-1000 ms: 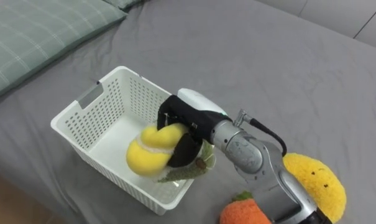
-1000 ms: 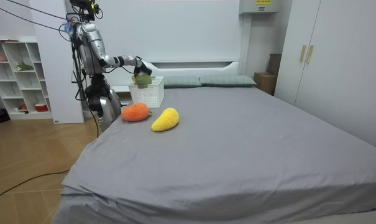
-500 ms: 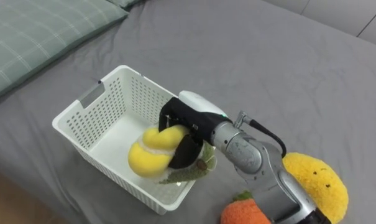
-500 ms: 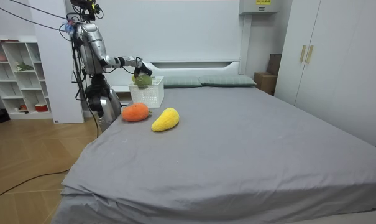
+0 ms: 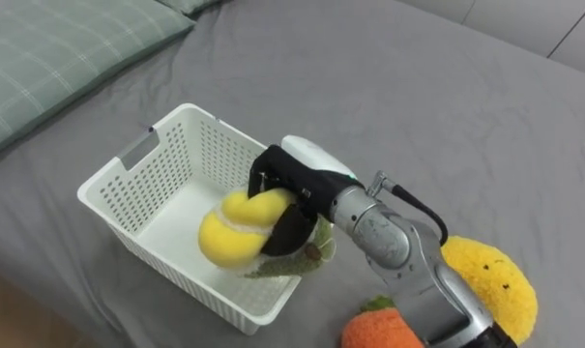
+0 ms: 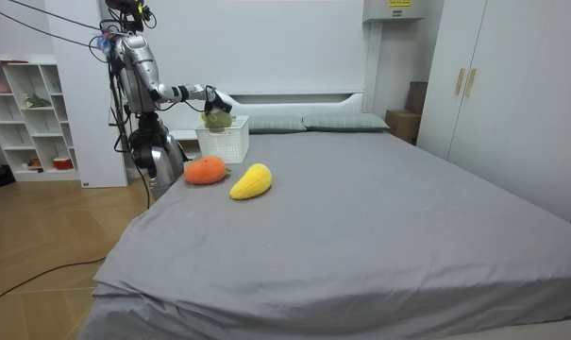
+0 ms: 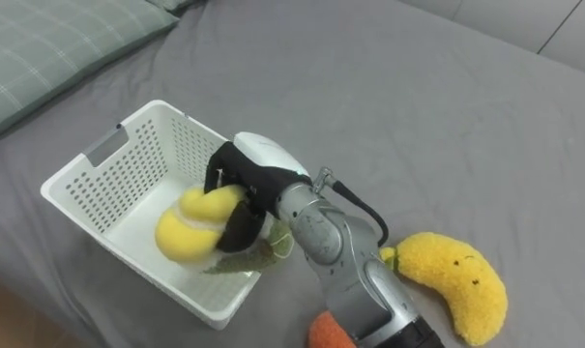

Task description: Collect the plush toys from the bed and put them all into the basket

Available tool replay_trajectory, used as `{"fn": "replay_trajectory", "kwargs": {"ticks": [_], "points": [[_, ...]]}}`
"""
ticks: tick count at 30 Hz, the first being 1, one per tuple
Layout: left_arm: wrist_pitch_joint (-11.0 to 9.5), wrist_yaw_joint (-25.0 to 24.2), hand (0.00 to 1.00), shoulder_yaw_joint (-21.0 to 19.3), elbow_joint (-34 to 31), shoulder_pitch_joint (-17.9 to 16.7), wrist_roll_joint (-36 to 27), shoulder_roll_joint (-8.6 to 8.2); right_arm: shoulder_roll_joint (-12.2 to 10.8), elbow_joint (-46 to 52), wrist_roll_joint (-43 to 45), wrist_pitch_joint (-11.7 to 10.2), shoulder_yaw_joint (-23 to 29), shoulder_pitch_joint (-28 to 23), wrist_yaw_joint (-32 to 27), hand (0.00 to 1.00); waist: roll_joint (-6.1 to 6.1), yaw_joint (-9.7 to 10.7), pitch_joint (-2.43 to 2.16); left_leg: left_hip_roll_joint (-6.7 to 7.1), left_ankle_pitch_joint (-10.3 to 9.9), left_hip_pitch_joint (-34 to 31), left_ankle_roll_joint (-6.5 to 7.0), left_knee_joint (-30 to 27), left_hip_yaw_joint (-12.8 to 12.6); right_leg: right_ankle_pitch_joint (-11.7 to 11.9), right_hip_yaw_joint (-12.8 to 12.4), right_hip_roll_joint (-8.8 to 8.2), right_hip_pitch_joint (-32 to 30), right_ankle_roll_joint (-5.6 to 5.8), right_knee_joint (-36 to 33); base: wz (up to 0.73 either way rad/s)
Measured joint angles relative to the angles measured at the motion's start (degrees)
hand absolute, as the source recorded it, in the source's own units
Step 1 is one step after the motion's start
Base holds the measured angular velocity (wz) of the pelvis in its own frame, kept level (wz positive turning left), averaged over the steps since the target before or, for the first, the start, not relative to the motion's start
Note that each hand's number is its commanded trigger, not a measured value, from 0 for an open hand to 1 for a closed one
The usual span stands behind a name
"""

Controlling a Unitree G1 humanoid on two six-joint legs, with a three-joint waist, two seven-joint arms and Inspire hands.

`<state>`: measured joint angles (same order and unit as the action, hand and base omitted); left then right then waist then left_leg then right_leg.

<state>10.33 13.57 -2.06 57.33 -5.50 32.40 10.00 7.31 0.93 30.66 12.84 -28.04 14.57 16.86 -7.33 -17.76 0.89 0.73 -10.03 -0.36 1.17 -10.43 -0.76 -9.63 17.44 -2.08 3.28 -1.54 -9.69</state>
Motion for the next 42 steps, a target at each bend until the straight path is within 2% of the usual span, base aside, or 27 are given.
{"fn": "replay_trajectory", "kwargs": {"ticks": [3, 5, 12, 13, 14, 15, 18, 22, 23, 25, 30, 31, 32, 42], "points": [[0.02, -0.02, 0.00, 0.03, 0.04, -0.02, -0.05, 0.00, 0.02, -0.01, -2.80, -0.44, 0.10, 0.00, -1.83, 0.00, 0.03, 0.06, 0.02, 0.01, 0.00, -0.06, 0.00, 0.00, -0.14, 0.01, -0.09, 0.03, -0.04, 0.01, 0.00, 0.00], [0.03, -0.02, 0.00, 0.05, 0.12, -0.04, -0.16, 0.00, 0.02, -0.03, -9.41, -0.57, 0.27, 0.00, -3.39, 0.00, 0.06, 0.21, 0.04, 0.01, 0.00, -0.06, 0.00, -0.01, -0.29, 0.02, -0.14, 0.07, 0.02, 0.02, 0.04, 0.00], [0.01, -0.01, 0.00, -0.01, 0.30, -0.07, -0.12, -0.23, 0.25, -0.33, -20.35, -1.47, 0.28, -0.01, -6.23, 0.00, 0.56, 0.34, 0.25, 0.04, 0.00, 0.06, 0.01, -0.05, -0.16, 0.05, -0.08, 0.07, 0.28, 0.07, 0.16, 0.00], [0.00, -0.01, 0.00, -0.01, 0.32, -0.20, -0.12, -0.32, 0.26, -0.33, -21.78, -1.50, 0.28, -0.01, -6.51, 0.23, 0.76, 0.35, 0.29, 0.05, 0.00, 0.08, 0.01, -0.07, -0.15, 0.06, -0.06, 0.07, 0.32, 0.08, 0.17, 0.00], [0.00, -0.01, 0.00, 0.00, 0.32, -0.34, -0.11, -0.35, 0.40, -0.33, -22.23, -1.52, 0.28, -0.01, -6.77, 0.89, 0.93, 0.36, 0.33, 0.05, 0.00, 0.08, 0.01, -0.12, -0.09, 0.07, -0.01, 0.07, 0.36, 0.08, 0.17, 0.00], [0.01, -0.01, 0.00, 0.00, 0.32, -0.39, -0.11, -0.35, 0.39, -0.33, -22.50, -1.52, 0.28, -0.01, -6.93, 1.00, 1.01, 0.35, 0.36, 0.06, 0.00, 0.08, 0.01, -0.14, -0.07, 0.07, 0.01, 0.07, 0.37, 0.08, 0.17, 0.00], [0.01, -0.02, 0.00, 0.01, 0.32, -0.59, -0.11, -0.37, 0.46, -0.32, -23.94, -1.54, 0.26, -0.03, -7.48, 1.00, 1.47, 0.37, 0.34, 0.07, 0.00, -0.01, 0.01, -0.23, 0.02, 0.07, 0.13, 0.07, 0.40, 0.08, 0.17, 0.00], [0.03, -0.01, 0.00, 0.18, 0.32, -0.90, -0.11, -0.42, 0.47, -0.31, -24.15, -1.54, -0.02, -0.05, -7.58, 1.00, 1.95, 0.34, -0.03, 0.09, 0.00, 0.00, 0.01, -0.24, 0.04, 0.07, 0.37, 0.07, 0.40, 0.08, 0.17, 0.00], [0.03, -0.01, 0.00, 0.18, 0.32, -0.96, -0.10, -0.42, 0.48, -0.31, -24.16, -1.54, -0.02, -0.07, -7.58, 1.00, 1.87, 0.35, -0.28, 0.09, 0.01, 0.01, 0.01, -0.25, 0.03, 0.07, 0.39, 0.07, 0.41, 0.08, 0.17, 0.00], [0.05, -0.01, 0.00, 0.16, 0.31, -1.08, -0.09, -0.42, 0.48, -0.31, -24.16, -1.54, -0.02, -0.09, -7.59, 1.00, 1.91, 0.36, -0.46, 0.10, 0.01, 0.20, 0.01, -0.23, 0.06, 0.07, 0.45, 0.07, 0.62, 0.08, 0.21, 0.00], [0.06, 0.04, 0.00, 0.17, 0.23, -1.36, -0.09, -0.42, 0.46, -0.31, -24.17, -1.55, -0.02, -0.20, -7.65, 1.00, 1.72, 0.37, -0.69, 0.10, 0.03, 0.74, 0.02, -0.22, 0.05, 0.08, 0.43, 0.05, 1.15, 0.09, 0.16, 0.00], [0.06, 0.04, 0.00, 0.19, 0.06, -1.57, -0.09, -0.45, 0.37, -0.31, -24.12, -1.55, -0.02, -0.21, -7.65, 0.88, 1.67, 0.38, -0.72, 0.10, 0.03, 0.89, 0.02, -0.23, 0.04, 0.08, 0.38, 0.05, 1.33, 0.09, 0.17, 0.00], [0.06, 0.04, 0.00, 0.19, 0.05, -1.74, -0.09, -0.49, 0.21, -0.31, -24.12, -1.55, -0.03, -0.27, -7.65, 0.02, 1.65, 0.40, -0.73, 0.09, 0.03, 1.03, 0.02, -0.25, 0.04, 0.08, 0.40, 0.04, 1.49, 0.09, 0.17, 0.00], [-0.03, 0.02, 0.00, 0.20, 0.08, -1.77, -0.16, -0.49, 0.14, -2.01, -23.60, -1.63, -0.03, -0.39, -7.56, 0.00, 1.32, 0.50, -0.76, 0.09, 0.05, 1.02, 0.06, -0.40, -0.14, 0.13, 0.00, 0.04, 1.51, 0.11, 0.11, 0.00]]}}
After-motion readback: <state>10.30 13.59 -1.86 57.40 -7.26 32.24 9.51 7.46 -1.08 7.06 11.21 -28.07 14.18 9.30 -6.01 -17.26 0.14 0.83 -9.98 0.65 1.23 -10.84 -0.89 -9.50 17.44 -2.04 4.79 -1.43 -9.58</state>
